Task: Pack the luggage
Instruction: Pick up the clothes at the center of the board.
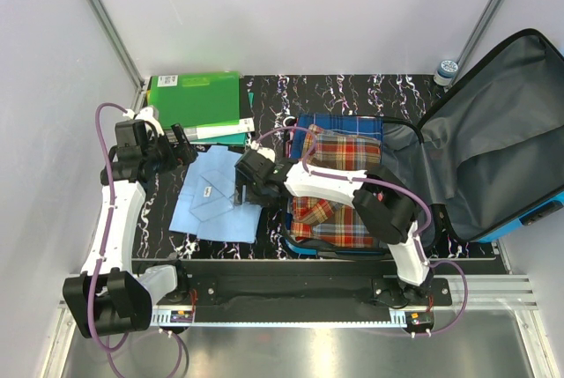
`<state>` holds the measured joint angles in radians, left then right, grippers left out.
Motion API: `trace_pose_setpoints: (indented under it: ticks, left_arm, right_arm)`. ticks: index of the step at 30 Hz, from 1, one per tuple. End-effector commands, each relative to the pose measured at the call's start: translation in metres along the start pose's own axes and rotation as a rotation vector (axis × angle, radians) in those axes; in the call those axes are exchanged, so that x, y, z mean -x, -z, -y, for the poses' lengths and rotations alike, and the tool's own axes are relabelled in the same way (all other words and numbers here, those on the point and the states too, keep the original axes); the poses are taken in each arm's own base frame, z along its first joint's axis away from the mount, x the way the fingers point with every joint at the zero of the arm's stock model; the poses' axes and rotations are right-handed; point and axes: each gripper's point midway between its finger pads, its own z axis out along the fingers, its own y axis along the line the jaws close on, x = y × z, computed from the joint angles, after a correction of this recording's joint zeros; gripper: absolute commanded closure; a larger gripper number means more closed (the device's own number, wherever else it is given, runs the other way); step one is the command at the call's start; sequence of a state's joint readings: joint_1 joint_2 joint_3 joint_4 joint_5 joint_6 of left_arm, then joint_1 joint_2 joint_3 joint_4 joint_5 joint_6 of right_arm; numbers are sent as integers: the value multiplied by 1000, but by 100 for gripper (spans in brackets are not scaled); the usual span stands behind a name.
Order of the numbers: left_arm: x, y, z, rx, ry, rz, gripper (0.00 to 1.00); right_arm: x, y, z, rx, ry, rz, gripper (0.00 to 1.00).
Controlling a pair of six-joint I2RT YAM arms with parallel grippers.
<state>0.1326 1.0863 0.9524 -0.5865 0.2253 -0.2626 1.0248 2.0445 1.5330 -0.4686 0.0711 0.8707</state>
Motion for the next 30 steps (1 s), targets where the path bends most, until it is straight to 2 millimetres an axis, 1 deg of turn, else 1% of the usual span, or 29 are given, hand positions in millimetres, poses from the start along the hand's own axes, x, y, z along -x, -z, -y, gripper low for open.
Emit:
trace_pose_setpoints:
  ticks: [1,5,8,12,14,16,17,18,19,20,21,24,27,28,30]
  left_arm:
    - [11,5,8,-39,-5,54,1]
    - [10,5,9,-48,-3,52,1]
    - [11,5,10,-53,-3,52,1]
    - [10,5,12,-62,-2,51,1]
    - [10,5,13,-66,-2,48,1]
    - [9,4,13,-67,-2,46,1]
    - [9,4,13,-67,-2,48,1]
    - [8,4,13,-71,-2,44,1]
    - [8,4,13,-70,-2,42,1]
    - [8,4,13,-69,-2,44,1]
    - [9,4,13,-71,-2,44,1]
    - [8,3,13,-68,-3,41,1]
    - [8,4,13,-67,-5,43,1]
    - [8,4,12,-67,-4,42,1]
    - [8,3,12,-67,-6,43,1]
  right_arm:
    - [22,-5,-1,-34,-84,95,19]
    - [24,-5,12,-93,-77,117,19]
    - [28,7,18,-109,-86,149,19]
    - [33,14,27,-141,-78,180,18]
    - [33,11,32,-157,-77,183,18]
    - [32,6,32,-156,-80,170,17]
    - [27,-1,34,-161,-74,147,17]
    - [28,-5,36,-160,-74,139,18]
    - [29,-8,33,-147,-74,133,18]
    - [25,-13,32,-135,-69,106,20]
    - [28,-15,29,-114,-75,109,21]
    - [30,-16,29,-105,-80,106,26]
    - [29,-19,36,-114,-88,93,27]
    - [27,-20,41,-122,-96,82,27]
    - [25,-23,44,-116,-109,64,28]
